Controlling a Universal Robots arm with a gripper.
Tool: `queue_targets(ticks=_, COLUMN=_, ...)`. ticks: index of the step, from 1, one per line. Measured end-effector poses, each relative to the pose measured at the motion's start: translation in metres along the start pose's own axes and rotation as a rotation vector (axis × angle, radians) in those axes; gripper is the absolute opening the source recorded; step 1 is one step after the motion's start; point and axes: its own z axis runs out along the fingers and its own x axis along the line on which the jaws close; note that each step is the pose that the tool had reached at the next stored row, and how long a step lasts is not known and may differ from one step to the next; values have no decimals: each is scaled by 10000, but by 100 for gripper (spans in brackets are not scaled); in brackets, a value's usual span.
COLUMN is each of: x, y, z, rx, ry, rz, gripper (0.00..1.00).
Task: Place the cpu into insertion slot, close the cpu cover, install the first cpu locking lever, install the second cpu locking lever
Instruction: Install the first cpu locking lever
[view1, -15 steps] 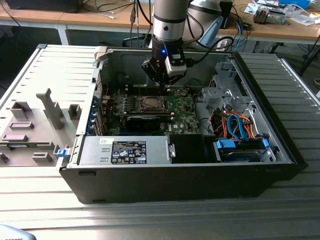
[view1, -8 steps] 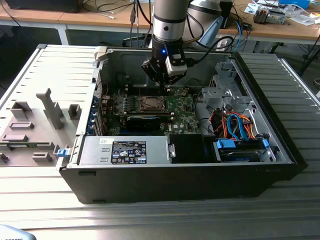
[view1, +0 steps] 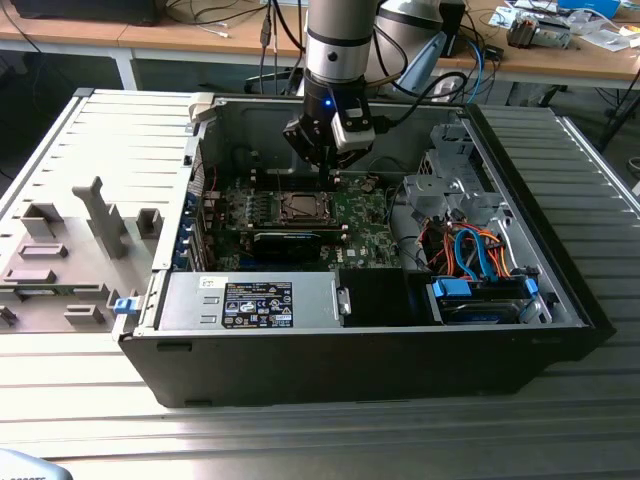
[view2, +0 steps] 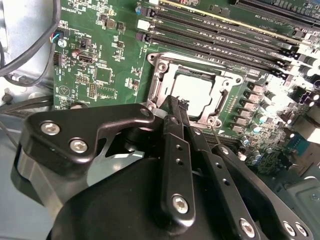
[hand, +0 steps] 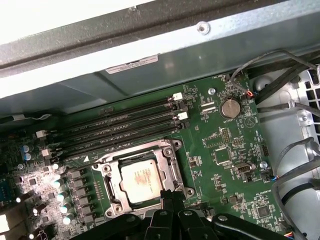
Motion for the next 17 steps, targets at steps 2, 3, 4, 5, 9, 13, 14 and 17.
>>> queue_targets(ticks=2, x=0, y=0, z=0, rx=-1, ry=-1, rz=-45, gripper=11)
queue_targets(ticks=3, x=0, y=0, z=0, rx=0, ry=-1, rz=-60, gripper=11)
queue_targets(ticks=4, x=0, y=0, z=0, rx=0, ry=-1, rz=-77, gripper=11)
queue_targets(ticks=5, x=0, y=0, z=0, rx=-1, ry=-2, rz=-100, gripper=11)
queue_targets(ticks=9, x=0, y=0, z=0, rx=0, ry=-4, rz=-180, gripper=11)
queue_targets(ticks=13, x=0, y=0, z=0, rx=-1, ry=-5, rz=-254, gripper=11)
queue_targets(ticks=14, x=0, y=0, z=0, rx=-1, ry=-6, rz=-280, gripper=11)
queue_targets(ticks=17, x=0, y=0, z=0, rx=-1, ry=-7, rz=-334, gripper=11)
